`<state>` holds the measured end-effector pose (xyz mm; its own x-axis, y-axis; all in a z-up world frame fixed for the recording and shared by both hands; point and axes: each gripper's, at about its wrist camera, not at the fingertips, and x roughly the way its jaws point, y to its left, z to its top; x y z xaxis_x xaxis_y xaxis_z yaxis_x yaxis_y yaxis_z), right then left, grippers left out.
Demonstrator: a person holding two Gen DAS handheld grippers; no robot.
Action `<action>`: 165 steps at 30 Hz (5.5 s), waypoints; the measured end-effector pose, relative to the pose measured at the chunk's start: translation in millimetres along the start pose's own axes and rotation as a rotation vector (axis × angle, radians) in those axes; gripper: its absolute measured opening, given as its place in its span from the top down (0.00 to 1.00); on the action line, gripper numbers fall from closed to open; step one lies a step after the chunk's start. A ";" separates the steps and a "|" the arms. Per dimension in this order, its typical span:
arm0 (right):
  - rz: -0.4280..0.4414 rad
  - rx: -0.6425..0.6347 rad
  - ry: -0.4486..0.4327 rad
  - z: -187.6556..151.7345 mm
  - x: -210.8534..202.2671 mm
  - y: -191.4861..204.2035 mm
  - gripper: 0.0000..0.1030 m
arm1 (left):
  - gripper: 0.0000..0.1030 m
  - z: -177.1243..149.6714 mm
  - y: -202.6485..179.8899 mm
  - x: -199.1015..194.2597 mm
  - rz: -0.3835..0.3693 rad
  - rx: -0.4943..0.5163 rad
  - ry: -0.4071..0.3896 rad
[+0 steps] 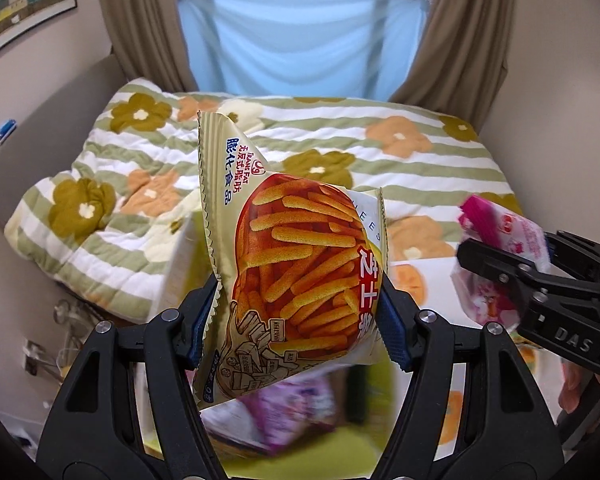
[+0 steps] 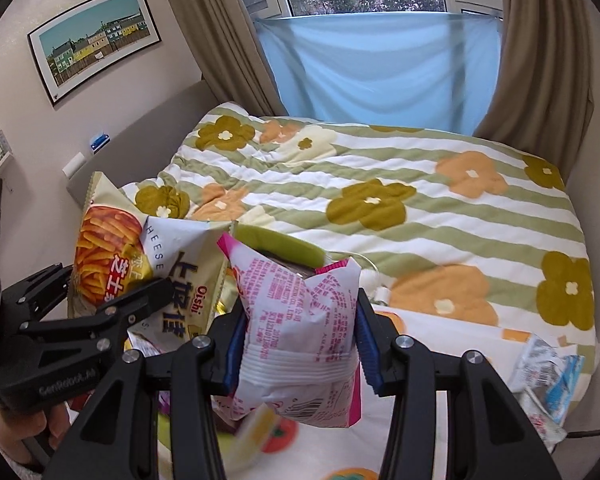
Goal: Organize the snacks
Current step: 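Carry both bags into the lime-green box and open both tools to release them, then move both tools to the last snack bags at the cloth's edge, then grasp the blue Oishi bag with the left tool while the right tool grasps the potato-chip bag, then carry both bags into the lime-green box and open both tools to release them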
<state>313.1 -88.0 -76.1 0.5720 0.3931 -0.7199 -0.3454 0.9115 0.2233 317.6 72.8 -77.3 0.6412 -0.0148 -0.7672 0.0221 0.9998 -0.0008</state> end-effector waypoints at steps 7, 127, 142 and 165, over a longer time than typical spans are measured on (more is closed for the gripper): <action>-0.023 0.036 0.027 16.5 47.5 39.6 0.58 | 0.37 20.2 66.1 62.8 -0.042 0.021 0.108; -0.536 0.607 0.076 -193.9 -1.4 -243.3 0.10 | 0.50 -85.2 -505.7 227.1 -0.594 1.568 0.328; -0.486 0.402 0.163 -198.7 10.4 -238.2 0.37 | 0.55 -66.6 -418.0 233.1 -0.372 1.284 0.425; -0.354 0.241 0.049 -140.0 -77.9 -192.3 0.45 | 0.56 -0.6 -269.3 66.8 -0.282 0.622 0.240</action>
<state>230.8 -310.8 -154.9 0.5864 0.0504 -0.8084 0.0524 0.9936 0.0999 354.0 -197.4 -128.7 0.3623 -0.1951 -0.9114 0.6400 0.7630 0.0911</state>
